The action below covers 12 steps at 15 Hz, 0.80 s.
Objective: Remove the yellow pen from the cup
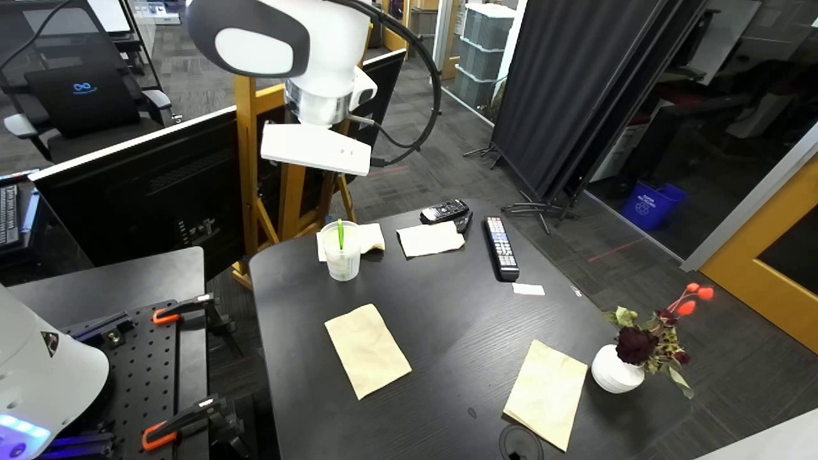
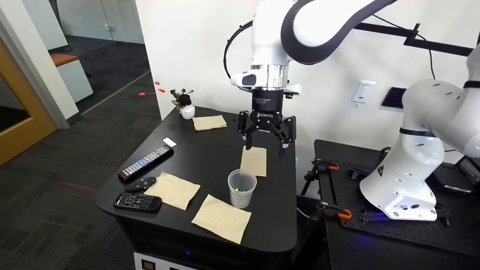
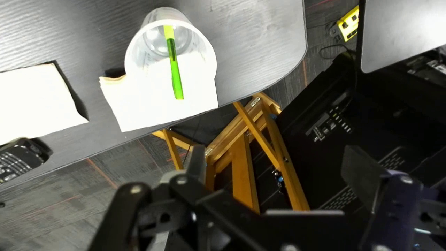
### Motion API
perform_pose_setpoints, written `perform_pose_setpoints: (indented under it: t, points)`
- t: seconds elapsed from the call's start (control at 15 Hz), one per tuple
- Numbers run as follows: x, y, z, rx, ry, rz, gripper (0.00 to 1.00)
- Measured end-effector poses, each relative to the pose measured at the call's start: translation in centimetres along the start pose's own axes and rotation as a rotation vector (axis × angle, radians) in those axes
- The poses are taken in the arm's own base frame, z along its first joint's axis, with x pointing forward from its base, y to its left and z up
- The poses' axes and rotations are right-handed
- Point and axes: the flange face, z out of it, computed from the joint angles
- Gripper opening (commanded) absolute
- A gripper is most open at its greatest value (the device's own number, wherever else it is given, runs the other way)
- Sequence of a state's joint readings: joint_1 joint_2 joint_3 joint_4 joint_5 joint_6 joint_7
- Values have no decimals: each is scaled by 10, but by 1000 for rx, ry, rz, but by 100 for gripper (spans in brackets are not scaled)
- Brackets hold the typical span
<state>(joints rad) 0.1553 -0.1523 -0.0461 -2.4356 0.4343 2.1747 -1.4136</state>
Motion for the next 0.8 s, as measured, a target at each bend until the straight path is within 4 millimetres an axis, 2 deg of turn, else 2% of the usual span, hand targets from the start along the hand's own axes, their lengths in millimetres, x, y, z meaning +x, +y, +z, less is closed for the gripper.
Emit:
perform_pose_setpoints:
  t: [0.2, 0.8]
  points:
    - [-4, 0, 11, 16, -48, -21, 100]
    - [-2, 1, 15, -9, -51, -76, 100]
